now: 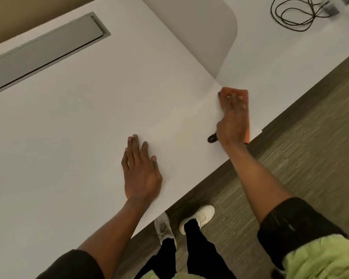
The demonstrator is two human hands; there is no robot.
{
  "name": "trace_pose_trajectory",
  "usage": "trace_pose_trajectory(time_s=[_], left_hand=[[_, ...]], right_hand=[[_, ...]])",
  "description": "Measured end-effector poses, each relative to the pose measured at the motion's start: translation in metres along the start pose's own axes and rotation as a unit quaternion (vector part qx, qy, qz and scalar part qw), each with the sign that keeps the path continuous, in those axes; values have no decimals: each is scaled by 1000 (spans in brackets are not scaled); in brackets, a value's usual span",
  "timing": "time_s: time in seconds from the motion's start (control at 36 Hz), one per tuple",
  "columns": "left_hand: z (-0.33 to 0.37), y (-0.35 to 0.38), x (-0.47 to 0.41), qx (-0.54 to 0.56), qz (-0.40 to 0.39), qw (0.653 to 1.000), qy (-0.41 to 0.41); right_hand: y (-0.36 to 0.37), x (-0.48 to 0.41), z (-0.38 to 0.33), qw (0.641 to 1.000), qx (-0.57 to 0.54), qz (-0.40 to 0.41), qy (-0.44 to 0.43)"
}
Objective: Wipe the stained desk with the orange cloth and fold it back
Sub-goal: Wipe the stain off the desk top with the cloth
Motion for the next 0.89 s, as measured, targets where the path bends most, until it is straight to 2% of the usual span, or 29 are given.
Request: trace_pose_trajectory(time_s=[0.11, 0.17, 0.31, 0.39, 0.53, 0.69, 0.75, 0.89], left_hand=[[-1, 2, 0, -2, 3, 1000, 1], [-1, 3, 0, -3, 4, 1000, -2], [-3, 5, 0, -2, 10, 1000, -5], [-4, 5, 0, -3, 11, 1000, -3], [-3, 3, -1, 1, 9, 1000, -5], [1, 2, 1, -5, 4, 1000, -6], [1, 3, 1, -8, 4, 1000, -6], [0, 4, 1, -7, 3, 1000, -7]], right_hand=[[2, 18, -1, 998, -19, 8, 55], [7, 44, -25, 999, -32, 0, 26], [21, 71, -81, 988, -81, -43, -125], [20, 36, -73, 988, -62, -49, -135], [8, -5, -15, 999, -13, -23, -26], [-3, 43, 20, 994, -41, -12, 98], [-2, 68, 2, 995, -56, -10, 81], [13, 82, -51, 993, -84, -52, -68]])
Point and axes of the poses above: each hand's wrist, its own x-axis away from the middle knuckle, its own y-axis out of the palm, z = x × y, the point moved 7 cm from there along -x, towards the middle knuckle, and after that the axes turned 4 degrees about x, right-handed, at the moved point
